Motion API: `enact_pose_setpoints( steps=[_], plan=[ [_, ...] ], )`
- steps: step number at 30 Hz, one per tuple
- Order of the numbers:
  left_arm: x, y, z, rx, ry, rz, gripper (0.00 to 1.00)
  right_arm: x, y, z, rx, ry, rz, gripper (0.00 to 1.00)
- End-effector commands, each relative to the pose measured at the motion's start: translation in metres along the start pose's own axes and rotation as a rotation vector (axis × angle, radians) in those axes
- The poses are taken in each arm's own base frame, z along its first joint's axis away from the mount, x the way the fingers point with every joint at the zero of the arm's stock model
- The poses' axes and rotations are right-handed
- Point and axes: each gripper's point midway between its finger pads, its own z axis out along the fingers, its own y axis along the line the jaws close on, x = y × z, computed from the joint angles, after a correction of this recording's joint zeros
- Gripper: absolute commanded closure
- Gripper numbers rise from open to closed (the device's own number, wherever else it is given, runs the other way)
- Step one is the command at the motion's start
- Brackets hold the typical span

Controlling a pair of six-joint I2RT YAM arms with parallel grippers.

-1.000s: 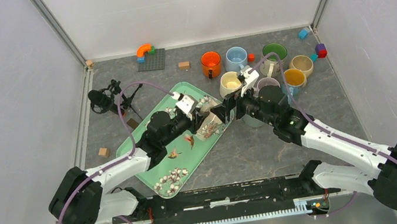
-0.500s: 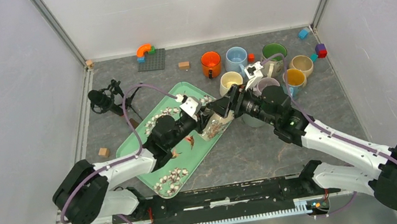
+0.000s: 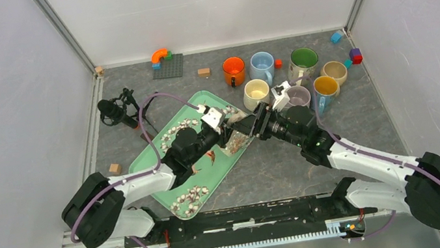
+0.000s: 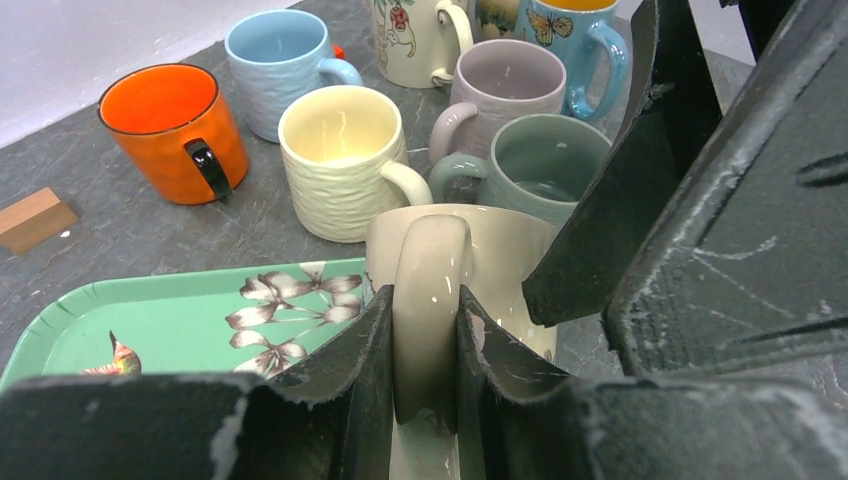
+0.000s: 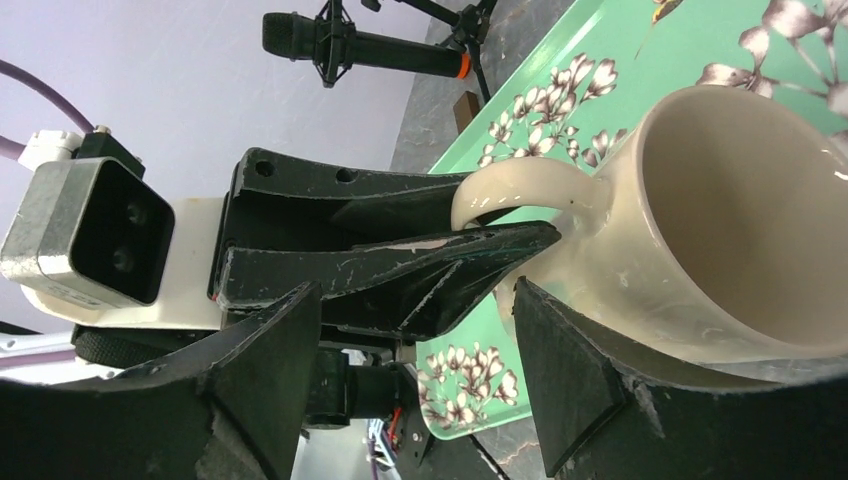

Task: Turn the mug right side up
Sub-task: Turn over the cup on the tray.

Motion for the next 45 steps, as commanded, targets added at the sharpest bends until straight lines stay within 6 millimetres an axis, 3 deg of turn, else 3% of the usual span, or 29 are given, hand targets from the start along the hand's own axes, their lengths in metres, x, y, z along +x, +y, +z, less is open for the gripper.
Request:
enact_pose_setpoints(
  steps=[1,13,26,45],
  plan=[
    [-0.057,0.003,0.009,-0.012,-0.188,0.052,0.98,-0.012,0.017,0.005,-0.081,-0.061,0.076,0.25],
    [-0.054,-0.004,0.004,0.028,-0.164,0.081,0.98,-0.01,-0.005,0.011,-0.062,-0.115,0.224,0.3],
    [-0.053,-0.017,-0.001,0.099,-0.177,0.095,0.98,-0.025,0.007,0.01,-0.177,-0.2,0.422,0.34],
    [-0.055,-0.036,0.0,0.158,-0.177,0.2,0.98,-0.009,-0.021,0.036,-0.108,-0.156,0.547,0.41]
  ],
)
